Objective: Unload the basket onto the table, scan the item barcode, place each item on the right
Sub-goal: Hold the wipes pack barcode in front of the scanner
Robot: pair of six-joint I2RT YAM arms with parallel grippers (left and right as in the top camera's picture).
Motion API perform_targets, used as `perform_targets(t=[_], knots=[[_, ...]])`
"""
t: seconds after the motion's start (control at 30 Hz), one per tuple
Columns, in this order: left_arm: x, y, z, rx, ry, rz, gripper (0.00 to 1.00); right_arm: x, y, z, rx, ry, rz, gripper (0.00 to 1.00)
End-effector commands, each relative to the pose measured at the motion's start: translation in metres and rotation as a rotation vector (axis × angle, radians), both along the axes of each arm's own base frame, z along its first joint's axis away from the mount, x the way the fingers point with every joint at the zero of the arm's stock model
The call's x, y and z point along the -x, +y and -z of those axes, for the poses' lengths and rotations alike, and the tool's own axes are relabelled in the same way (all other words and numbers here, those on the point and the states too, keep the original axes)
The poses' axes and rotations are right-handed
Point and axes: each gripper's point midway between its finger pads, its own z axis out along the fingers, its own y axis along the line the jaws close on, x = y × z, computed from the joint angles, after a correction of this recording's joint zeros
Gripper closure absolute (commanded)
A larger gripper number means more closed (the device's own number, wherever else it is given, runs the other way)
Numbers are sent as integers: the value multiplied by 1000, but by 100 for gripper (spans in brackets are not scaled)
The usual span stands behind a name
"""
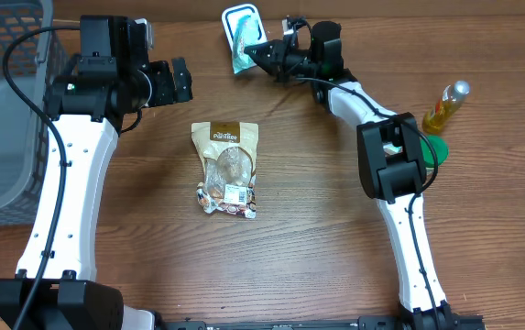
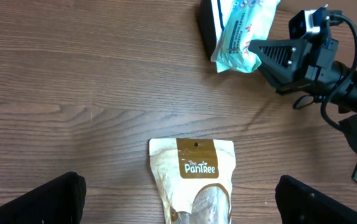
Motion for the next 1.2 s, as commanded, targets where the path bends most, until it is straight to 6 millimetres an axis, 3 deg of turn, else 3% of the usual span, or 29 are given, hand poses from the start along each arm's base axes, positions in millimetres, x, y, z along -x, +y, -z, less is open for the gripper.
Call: perform_targets(t=[0.0, 0.77, 1.0, 1.17], knots=[[-2, -1, -5, -15, -18, 19, 0, -15, -17, -2, -4, 16, 65, 96], [-2, -1, -5, -15, -18, 19, 1, -14, -18, 9, 16, 77, 73, 96], [-2, -1, -5, -15, -18, 18, 1, -10, -21, 31, 54, 192, 94, 96], [-2, -1, -5, -15, -18, 19, 0, -12, -21, 25, 37, 174, 94, 96]])
